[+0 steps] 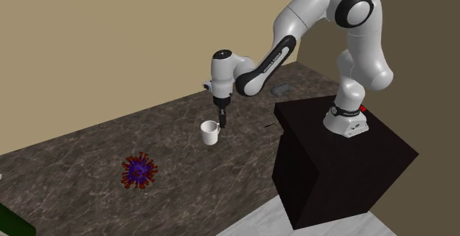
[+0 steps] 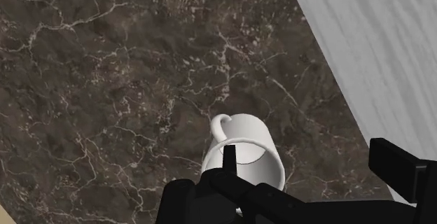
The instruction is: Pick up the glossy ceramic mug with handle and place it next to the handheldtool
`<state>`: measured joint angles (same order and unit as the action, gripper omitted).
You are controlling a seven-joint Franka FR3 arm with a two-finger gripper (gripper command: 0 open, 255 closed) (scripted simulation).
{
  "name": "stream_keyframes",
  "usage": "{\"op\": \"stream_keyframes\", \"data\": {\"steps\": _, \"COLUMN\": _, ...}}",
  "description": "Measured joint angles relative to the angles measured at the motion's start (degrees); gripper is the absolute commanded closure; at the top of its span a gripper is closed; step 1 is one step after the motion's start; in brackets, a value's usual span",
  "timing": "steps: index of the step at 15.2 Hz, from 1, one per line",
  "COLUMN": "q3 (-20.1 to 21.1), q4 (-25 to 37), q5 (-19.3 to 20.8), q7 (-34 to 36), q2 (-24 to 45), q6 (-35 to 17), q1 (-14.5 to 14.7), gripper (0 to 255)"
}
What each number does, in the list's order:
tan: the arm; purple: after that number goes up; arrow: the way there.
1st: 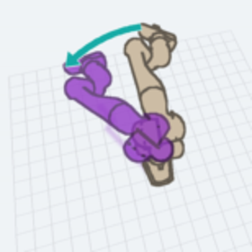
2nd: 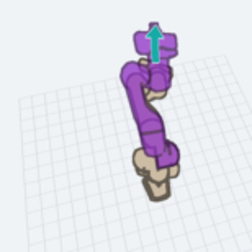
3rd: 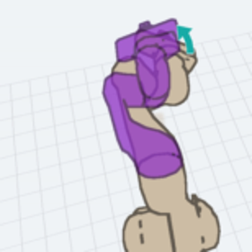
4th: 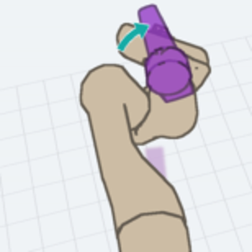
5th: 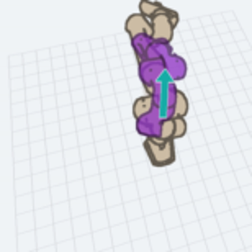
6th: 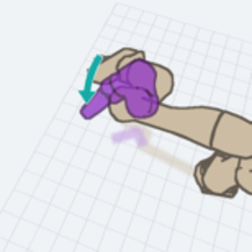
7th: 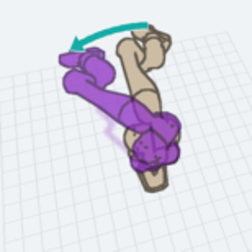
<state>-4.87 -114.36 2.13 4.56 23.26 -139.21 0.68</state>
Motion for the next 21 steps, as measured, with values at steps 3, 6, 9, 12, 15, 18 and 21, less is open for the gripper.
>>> {"op": "stream_keyframes", "data": {"steps": 3, "q3": 0.10, "q4": 5.26, "q5": -0.17, "q7": -0.20, "q2": 6.34, "q6": -1.57, "q1": -0.33, "gripper": 0}}
{"op": "stream_keyframes", "data": {"steps": 6, "q3": 0.17, "q4": 11.33, "q5": -0.29, "q7": -0.52, "q2": 12.80, "q6": -2.43, "q1": -0.83, "gripper": 0}}
{"op": "stream_keyframes", "data": {"steps": 9, "q3": 0.28, "q4": 14.75, "q5": -0.38, "q7": -0.35, "q2": 16.43, "q6": -2.76, "q1": -0.85, "gripper": 0}}
{"op": "stream_keyframes", "data": {"steps": 12, "q3": 0.35, "q4": 15.52, "q5": -0.42, "q7": -0.18, "q2": 18.46, "q6": -4.01, "q1": -0.83, "gripper": 0}}
{"op": "stream_keyframes", "data": {"steps": 15, "q3": 0.40, "q4": 16.04, "q5": -0.49, "q7": -0.36, "q2": 19.93, "q6": -4.98, "q1": -1.09, "gripper": 0}}
{"op": "stream_keyframes", "data": {"steps": 18, "q3": 0.40, "q4": 16.11, "q5": -0.50, "q7": -0.33, "q2": 20.18, "q6": -5.17, "q1": -1.08, "gripper": 0}}
{"op": "stream_keyframes", "data": {"steps": 21, "q3": 0.40, "q4": 16.12, "q5": -0.50, "q7": -0.33, "q2": 20.20, "q6": -5.19, "q1": -1.08, "gripper": 0}}
